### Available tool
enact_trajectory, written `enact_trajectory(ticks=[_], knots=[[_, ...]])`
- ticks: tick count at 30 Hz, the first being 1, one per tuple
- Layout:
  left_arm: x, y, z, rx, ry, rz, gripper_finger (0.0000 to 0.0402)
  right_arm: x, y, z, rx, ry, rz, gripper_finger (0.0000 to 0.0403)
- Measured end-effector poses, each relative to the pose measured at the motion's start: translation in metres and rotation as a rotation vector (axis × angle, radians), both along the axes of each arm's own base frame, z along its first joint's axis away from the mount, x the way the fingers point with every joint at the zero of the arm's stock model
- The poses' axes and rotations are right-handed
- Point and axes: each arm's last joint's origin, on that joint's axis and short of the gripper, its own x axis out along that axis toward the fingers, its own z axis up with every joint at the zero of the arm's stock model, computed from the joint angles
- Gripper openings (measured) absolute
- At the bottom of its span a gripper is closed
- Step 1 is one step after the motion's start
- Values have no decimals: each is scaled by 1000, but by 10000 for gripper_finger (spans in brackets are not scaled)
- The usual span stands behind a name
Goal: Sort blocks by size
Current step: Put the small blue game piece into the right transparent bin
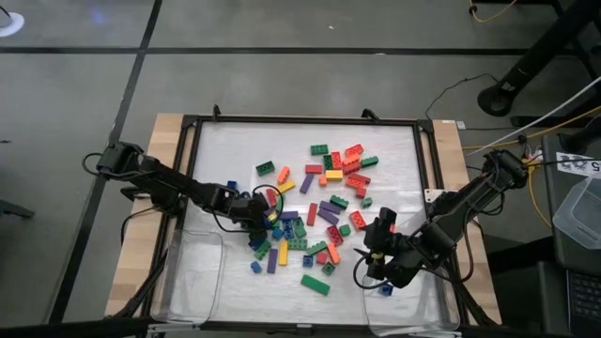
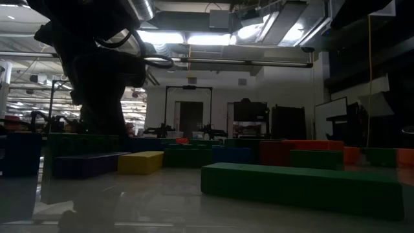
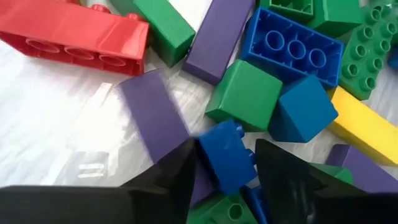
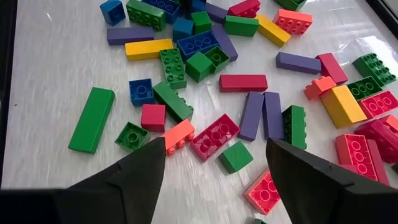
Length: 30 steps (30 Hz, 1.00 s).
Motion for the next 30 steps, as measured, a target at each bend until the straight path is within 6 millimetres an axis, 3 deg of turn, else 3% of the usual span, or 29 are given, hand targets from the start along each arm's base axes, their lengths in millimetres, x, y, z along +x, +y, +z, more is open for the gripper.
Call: enact_trajectory(ticks=[11, 18, 30], knots=[[0, 0, -1, 4, 4, -6, 70, 0, 0, 0, 0, 0, 0, 276], [0, 0, 4, 11, -38, -24, 76, 0, 0, 0, 0, 0, 0, 276], [-5, 12, 50, -77, -274, -22, 76, 0, 0, 0, -1, 1, 0, 276]])
